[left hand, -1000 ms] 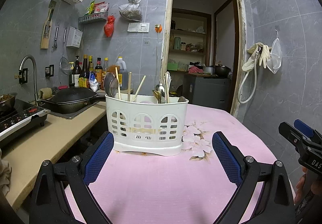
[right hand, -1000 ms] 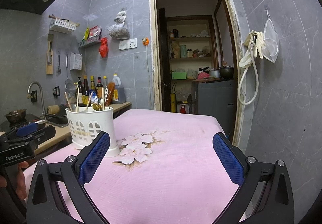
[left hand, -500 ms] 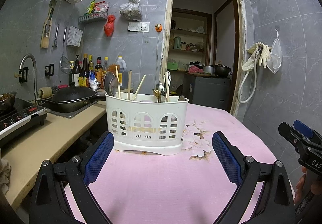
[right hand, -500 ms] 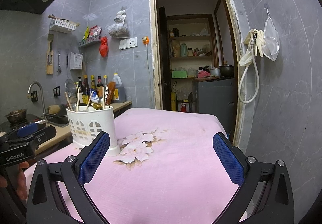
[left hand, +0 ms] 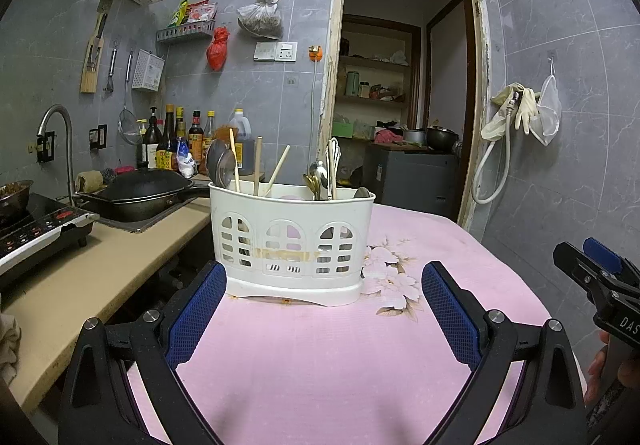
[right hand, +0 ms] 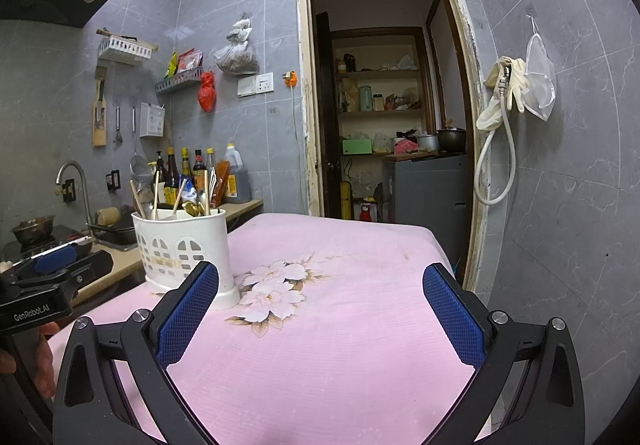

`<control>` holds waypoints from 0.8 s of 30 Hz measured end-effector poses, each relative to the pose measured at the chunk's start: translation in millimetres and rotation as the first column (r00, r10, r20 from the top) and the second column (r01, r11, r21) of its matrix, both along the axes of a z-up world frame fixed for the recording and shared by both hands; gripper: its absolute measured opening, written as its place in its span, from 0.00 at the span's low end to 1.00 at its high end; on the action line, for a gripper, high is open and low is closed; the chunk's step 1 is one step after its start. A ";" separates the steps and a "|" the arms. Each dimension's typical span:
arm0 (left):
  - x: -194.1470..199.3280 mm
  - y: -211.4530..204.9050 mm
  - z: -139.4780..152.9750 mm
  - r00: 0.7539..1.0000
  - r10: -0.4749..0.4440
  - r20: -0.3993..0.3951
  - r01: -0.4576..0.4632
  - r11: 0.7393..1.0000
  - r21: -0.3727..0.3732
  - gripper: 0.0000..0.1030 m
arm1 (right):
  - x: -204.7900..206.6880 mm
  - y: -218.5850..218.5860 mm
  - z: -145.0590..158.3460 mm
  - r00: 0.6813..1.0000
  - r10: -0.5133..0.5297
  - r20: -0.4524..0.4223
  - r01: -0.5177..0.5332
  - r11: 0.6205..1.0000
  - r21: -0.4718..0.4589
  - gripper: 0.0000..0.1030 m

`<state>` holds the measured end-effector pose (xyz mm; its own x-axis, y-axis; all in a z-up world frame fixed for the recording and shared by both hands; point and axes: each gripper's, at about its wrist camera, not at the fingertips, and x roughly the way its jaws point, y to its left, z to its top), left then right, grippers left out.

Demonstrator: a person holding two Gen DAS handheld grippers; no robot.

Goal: Organize utensils

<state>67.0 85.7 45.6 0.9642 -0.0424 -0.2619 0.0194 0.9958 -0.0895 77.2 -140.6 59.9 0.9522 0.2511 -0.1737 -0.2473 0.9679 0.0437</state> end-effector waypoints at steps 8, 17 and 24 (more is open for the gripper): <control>1.3 -2.5 -1.7 1.000 0.001 -0.009 -0.001 1.000 0.011 0.93 | -0.4 0.6 0.4 1.000 0.000 -0.001 0.000 1.000 0.000 1.00; 1.3 0.6 -3.2 0.999 0.044 -0.004 -0.044 0.999 0.004 0.93 | -1.5 1.9 -0.1 1.000 0.001 -0.003 -0.001 1.000 0.001 1.00; 2.2 2.2 -3.7 0.999 0.048 -0.008 -0.048 0.999 0.009 0.93 | -6.9 7.8 -4.0 1.000 0.003 -0.005 -0.003 1.000 -0.005 1.00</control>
<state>69.3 87.8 41.9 0.9630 0.0063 -0.2696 -0.0293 0.9963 -0.0811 70.4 -132.8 55.9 0.9506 0.2531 -0.1796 -0.2501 0.9674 0.0398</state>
